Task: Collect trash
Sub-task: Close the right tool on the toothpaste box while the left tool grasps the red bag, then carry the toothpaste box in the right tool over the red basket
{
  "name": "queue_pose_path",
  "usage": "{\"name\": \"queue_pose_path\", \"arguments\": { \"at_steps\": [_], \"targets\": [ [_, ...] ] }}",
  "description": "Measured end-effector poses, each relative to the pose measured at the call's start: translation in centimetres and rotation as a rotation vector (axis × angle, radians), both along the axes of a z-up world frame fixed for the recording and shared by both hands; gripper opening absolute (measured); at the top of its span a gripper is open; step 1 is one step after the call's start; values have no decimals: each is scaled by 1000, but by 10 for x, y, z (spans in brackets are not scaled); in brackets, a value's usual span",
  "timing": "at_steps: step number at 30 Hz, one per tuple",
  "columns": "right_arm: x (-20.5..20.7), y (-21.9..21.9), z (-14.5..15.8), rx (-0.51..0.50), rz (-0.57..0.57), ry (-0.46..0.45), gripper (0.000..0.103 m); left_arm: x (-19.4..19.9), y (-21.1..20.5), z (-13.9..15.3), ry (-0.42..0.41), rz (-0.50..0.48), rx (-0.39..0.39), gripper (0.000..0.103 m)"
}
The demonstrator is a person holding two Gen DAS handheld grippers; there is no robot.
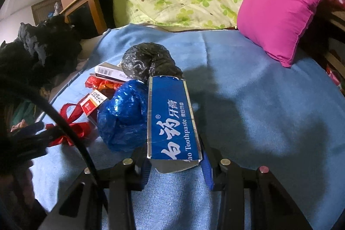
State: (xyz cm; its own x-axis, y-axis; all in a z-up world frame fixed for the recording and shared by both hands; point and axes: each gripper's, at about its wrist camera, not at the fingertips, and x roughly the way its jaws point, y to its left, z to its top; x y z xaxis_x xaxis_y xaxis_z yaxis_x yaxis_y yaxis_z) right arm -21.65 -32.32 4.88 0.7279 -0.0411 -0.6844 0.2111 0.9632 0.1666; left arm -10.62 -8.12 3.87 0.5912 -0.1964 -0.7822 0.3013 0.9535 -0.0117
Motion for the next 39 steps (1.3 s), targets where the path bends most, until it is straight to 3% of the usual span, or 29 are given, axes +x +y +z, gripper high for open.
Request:
{"name": "queue_pose_path", "arguments": {
  "at_steps": [5,6,7,8,15,30,39],
  "targets": [
    [1,2,1,3,12,-7,42,14,-5,-20,61,-16,19,103],
    [1,3,2,-2,14,-8,42,14,-4,-21,64,-15,4,99],
    [0,3,2,-5,15,-8,42,15,-3,-21,70,-19,-11,80],
    [1,3,2,-4,15,-7,42,15,-2,-23,87,-28,-26,72],
    [-9,1,8,-11,-1,-31,41,-5,12,-6,46,-45,-67,37],
    [-92,-5,55,-22,-81,-114,41,-65,46,42,-40,-86,-198,35],
    [-168,-26,84,-64,-159,-143,41,-105,24,75,-84,-179,-244,35]
  ]
}}
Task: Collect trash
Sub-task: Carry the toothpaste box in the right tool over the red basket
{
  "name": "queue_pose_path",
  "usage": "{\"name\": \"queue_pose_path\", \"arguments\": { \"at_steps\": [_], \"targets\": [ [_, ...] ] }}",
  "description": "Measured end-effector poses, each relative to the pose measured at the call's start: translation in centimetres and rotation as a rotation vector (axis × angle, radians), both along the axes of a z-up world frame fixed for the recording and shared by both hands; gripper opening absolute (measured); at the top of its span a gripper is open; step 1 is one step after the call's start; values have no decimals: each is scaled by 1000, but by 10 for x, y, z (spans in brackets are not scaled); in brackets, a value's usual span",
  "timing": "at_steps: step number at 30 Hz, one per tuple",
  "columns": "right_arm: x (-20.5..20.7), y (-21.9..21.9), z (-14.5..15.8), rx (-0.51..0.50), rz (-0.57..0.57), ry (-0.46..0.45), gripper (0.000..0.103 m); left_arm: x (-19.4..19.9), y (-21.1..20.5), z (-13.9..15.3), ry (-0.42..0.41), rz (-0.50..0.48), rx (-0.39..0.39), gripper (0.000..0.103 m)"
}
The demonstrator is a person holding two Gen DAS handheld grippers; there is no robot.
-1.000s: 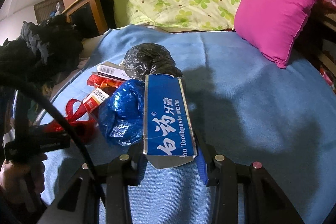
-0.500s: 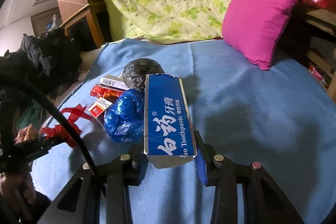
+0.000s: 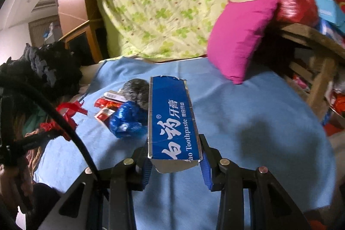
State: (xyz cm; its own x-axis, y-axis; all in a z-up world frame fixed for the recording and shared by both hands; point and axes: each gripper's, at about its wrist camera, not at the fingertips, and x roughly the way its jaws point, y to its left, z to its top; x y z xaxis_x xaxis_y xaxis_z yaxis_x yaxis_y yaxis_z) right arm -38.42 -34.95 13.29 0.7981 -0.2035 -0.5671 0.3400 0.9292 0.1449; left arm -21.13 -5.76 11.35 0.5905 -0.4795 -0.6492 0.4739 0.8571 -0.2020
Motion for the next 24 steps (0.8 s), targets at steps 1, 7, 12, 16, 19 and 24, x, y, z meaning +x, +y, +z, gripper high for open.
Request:
{"name": "queue_pose_path", "arguments": {
  "at_steps": [1,7,12,16,19,24],
  "targets": [
    [-11,-5,2,-1,-19,1,41,-4,-6,2,-3,-15,-3,35],
    [-80,-35,-1,-5,-151,40,41,-38,-64,20,-17,-166,-24,35],
    [-150,-59,-20,12,-294,109,41,-80,-120,29,-24,-317,-33,35],
    [-204,-74,-51,56,-403,184,41,-115,-159,28,-15,-431,-28,35],
    [-240,-81,-75,90,-467,232,41,-147,-189,22,-10,-527,-9,35],
    [-287,-90,-109,157,-549,286,41,-203,-234,12,14,-692,19,35]
  ]
}}
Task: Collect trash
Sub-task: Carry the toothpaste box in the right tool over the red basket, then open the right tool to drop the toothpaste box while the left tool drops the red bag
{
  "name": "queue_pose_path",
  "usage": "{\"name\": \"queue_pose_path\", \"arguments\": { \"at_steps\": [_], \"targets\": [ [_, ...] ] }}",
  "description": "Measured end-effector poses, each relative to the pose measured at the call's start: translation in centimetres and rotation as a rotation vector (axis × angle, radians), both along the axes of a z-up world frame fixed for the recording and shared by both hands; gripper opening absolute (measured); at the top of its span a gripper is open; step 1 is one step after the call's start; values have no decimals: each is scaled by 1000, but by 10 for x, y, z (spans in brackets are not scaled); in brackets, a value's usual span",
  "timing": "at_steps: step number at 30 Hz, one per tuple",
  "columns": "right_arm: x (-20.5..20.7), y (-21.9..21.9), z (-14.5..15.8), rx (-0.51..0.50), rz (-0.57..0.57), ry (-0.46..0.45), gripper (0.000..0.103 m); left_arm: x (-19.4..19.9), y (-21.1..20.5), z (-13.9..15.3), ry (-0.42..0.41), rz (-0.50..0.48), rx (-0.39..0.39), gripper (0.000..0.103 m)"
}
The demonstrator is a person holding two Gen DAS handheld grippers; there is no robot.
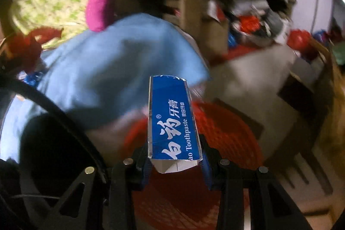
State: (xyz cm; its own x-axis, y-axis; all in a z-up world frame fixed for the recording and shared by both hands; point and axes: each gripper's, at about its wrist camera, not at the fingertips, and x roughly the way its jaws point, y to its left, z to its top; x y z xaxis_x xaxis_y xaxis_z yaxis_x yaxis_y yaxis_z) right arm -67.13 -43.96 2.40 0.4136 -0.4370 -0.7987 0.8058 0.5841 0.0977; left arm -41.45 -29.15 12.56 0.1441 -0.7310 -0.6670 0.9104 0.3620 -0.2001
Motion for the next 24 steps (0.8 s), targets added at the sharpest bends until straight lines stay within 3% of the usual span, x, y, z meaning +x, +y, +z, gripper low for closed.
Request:
{"name": "queue_pose_path", "arguments": {
  "at_steps": [12,21,24],
  "targets": [
    [-37,-10,-37,90,-62,27,41,-84,-60,-34,18,-256,128,35],
    [-51,-12,-42,108,-83,11,42,-109,-80,-53,53,-328,206,35],
    [-48,-16,-47,127,-84,26,51,-111,-82,-57,56,-338,225,36]
  ]
}}
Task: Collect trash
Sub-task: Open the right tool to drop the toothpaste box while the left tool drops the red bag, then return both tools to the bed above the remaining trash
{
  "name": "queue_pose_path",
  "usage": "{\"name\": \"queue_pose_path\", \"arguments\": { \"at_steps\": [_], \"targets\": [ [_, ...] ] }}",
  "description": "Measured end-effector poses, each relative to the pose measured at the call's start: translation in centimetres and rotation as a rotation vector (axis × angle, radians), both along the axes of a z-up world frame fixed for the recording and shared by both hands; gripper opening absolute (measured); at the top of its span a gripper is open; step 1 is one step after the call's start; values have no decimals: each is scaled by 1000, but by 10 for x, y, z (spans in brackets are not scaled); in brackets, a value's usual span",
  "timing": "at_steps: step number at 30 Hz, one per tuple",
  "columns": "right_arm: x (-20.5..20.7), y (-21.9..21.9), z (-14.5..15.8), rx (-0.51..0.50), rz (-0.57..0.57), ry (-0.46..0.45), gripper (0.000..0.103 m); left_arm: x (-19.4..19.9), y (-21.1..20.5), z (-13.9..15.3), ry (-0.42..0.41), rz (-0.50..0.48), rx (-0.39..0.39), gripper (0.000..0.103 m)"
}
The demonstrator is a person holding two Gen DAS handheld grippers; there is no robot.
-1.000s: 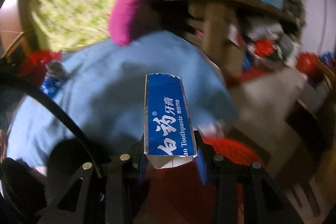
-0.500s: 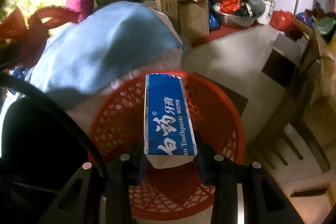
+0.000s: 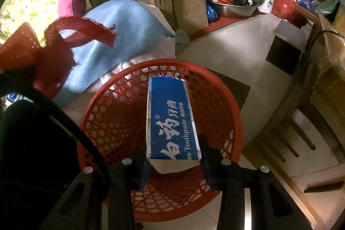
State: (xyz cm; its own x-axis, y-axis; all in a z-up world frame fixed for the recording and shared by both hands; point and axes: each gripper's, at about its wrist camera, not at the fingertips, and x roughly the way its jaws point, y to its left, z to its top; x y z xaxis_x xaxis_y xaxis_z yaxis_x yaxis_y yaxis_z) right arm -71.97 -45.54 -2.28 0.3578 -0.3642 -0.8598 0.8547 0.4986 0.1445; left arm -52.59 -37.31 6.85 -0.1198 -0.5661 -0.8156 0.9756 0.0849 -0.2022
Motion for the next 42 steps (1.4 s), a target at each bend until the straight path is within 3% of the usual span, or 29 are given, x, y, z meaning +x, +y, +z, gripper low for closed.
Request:
{"name": "queue_pose_path", "arguments": {
  "at_steps": [5,11,16,19,26,28,33,37,42],
  "targets": [
    [-5,-2,4,-16,-35,2,63,-4,-6,-4,-4,-9,11,36],
    [-16,-2,18,-53,-72,-11,67,-4,-10,-8,14,3,24,36],
    [-16,-4,30,-83,-97,2,68,9,-1,4,26,42,-24,57],
    [-5,-6,39,-95,-91,37,68,27,11,19,10,96,-73,59],
    [35,-9,68,-119,-44,117,69,88,55,47,3,267,-175,67],
    [45,-5,85,-146,-14,78,69,110,74,53,12,330,-203,67],
    [68,14,133,-230,73,-121,69,164,125,54,29,497,-244,68],
    [105,25,145,-241,154,-103,71,201,168,43,17,622,-243,68],
    [152,54,192,-419,261,-151,71,242,220,27,-3,779,-220,68]
  ]
}}
